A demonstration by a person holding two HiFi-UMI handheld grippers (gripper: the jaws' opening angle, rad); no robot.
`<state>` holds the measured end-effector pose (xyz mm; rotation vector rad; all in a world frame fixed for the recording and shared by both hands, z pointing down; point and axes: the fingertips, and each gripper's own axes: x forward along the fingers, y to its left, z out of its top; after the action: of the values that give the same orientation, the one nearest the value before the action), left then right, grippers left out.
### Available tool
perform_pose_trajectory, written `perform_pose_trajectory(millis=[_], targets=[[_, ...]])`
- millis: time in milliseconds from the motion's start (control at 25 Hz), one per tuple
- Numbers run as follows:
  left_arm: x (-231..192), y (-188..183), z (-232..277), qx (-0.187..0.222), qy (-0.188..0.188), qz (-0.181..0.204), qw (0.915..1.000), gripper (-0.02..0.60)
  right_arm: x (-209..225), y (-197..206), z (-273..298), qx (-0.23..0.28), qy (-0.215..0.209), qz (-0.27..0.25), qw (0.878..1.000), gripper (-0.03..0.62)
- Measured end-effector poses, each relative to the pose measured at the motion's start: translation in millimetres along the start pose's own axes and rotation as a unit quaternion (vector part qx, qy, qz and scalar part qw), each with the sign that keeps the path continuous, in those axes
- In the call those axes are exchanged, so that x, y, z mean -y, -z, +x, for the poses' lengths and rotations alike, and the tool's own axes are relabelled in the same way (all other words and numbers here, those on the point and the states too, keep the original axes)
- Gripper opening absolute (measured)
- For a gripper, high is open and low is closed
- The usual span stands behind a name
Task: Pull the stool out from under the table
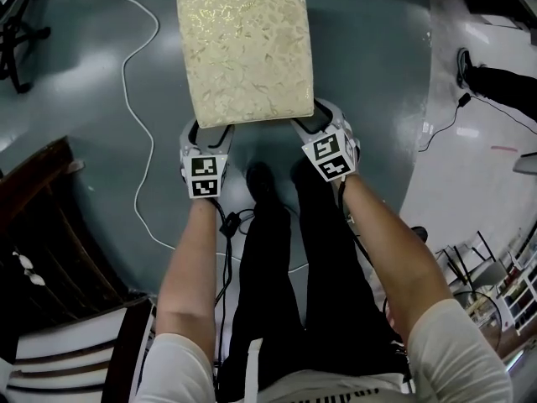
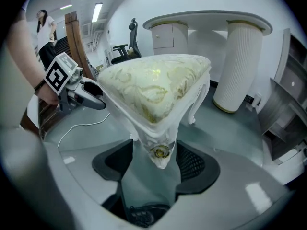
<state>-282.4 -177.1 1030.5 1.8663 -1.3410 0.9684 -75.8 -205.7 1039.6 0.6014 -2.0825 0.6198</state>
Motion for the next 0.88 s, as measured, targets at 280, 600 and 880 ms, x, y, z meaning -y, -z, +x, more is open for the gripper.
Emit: perform_pose_trajectory(millis=[280,600,880], targets=[[15,-36,-83,0.004,0.010,-0.007,0.9999,0.354,-9,-41,-71,0.008,-0.002,0.020,1.000,0.284],[38,-165,-200,0.065,0.045,0.004,0.9969,0.328,-31,-159,-201,0.068,-0.002,0.022,0.997,0.269],[53,-295,-343,0.133,0.051,0.018,0.9896,0.264,-72,-270,-348,0.135,-0.015,-0.020,0.991,0.226]])
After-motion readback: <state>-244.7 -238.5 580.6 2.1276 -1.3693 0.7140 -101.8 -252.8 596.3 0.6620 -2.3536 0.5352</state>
